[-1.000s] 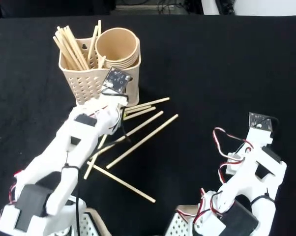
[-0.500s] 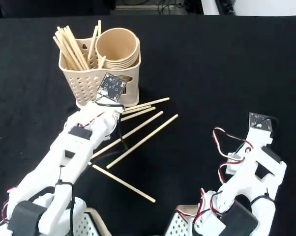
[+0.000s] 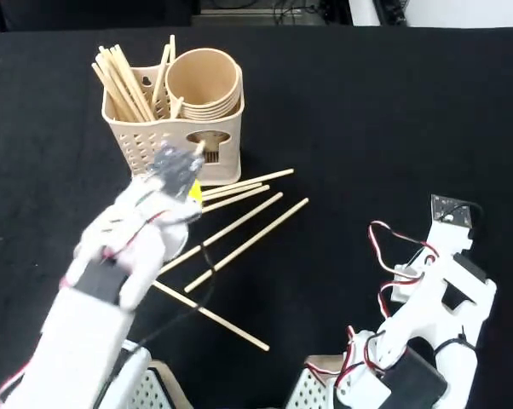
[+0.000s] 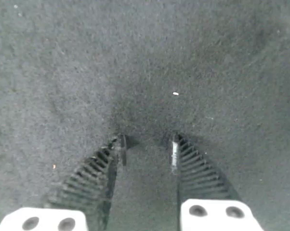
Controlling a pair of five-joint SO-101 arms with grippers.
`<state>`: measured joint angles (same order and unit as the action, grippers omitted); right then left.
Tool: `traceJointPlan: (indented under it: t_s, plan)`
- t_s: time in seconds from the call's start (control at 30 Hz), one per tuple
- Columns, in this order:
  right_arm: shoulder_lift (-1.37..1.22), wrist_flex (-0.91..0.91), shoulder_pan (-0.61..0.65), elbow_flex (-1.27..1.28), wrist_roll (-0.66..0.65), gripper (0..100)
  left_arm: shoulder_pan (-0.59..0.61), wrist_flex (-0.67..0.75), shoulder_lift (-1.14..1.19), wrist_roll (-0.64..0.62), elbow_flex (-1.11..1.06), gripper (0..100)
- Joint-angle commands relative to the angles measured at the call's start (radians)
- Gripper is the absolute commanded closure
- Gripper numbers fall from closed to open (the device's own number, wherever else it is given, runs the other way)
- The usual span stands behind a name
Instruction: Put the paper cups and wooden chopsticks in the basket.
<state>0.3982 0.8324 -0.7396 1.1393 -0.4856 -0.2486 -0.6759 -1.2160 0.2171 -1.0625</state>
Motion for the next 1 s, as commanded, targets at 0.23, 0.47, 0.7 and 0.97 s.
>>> traceJointPlan:
  t_s: [0.23,0.47,0.7,0.97]
  plan:
    - [0.001,-0.011,0.029,0.007,0.002,84.8,0.101,0.459,-0.442,-0.012,0.061,97]
    - [0.001,-0.011,0.029,0.007,0.003,84.8,0.189,0.733,-0.077,-0.014,0.269,97]
    - [0.001,-0.011,0.029,0.005,0.006,84.8,0.202,0.732,0.453,-0.19,0.636,97]
    - [0.001,-0.014,0.029,0.005,0.005,84.8,0.317,0.732,0.799,-0.341,0.765,97]
